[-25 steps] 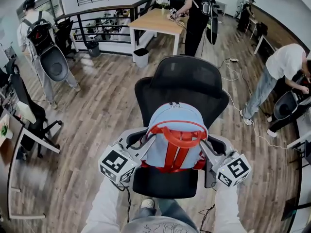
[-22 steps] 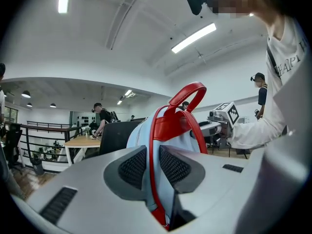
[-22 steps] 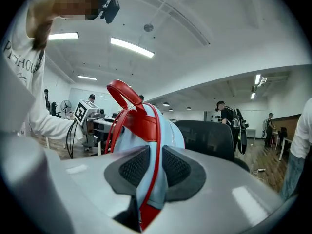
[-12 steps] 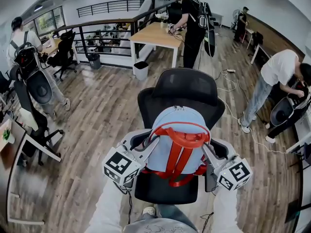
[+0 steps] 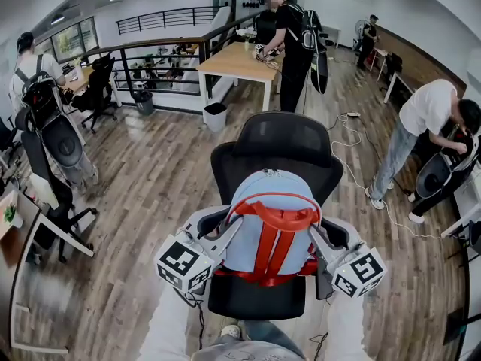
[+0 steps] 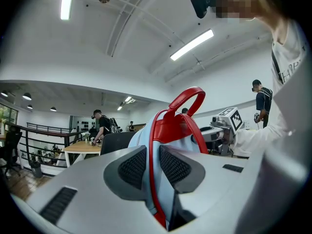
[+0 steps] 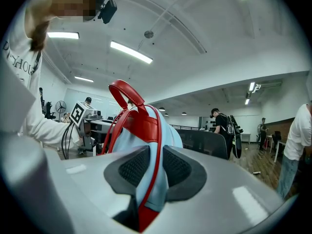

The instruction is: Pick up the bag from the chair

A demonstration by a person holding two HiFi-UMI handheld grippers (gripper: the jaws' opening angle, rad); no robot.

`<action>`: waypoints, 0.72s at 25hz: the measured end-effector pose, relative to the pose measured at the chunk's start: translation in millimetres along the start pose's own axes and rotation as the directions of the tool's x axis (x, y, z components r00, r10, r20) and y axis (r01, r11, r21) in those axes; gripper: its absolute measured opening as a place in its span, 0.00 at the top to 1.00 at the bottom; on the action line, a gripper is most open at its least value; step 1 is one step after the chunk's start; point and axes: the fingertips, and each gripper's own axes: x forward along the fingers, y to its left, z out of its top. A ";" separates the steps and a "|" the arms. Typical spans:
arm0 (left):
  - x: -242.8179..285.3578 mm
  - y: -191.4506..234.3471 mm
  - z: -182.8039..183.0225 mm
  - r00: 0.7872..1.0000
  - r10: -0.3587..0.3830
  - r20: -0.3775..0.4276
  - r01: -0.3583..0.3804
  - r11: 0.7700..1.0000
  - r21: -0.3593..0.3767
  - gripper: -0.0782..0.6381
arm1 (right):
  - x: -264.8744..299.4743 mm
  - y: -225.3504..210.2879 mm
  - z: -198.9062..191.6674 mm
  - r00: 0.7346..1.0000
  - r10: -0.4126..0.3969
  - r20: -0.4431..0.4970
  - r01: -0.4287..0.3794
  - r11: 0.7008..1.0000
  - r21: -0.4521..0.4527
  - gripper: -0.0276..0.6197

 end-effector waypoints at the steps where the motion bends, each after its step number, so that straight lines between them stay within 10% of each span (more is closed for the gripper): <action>1: -2.0 -0.5 0.3 1.000 0.001 0.002 -0.001 1.000 0.000 0.77 | -0.3 1.6 0.9 1.000 -0.001 0.001 0.001 1.000 -0.002 0.81; 18: -10.7 -12.6 -15.1 1.000 -0.007 -0.004 0.007 0.999 -0.033 0.77 | -11.8 12.7 -10.7 1.000 -0.022 -0.019 0.021 1.000 -0.003 0.80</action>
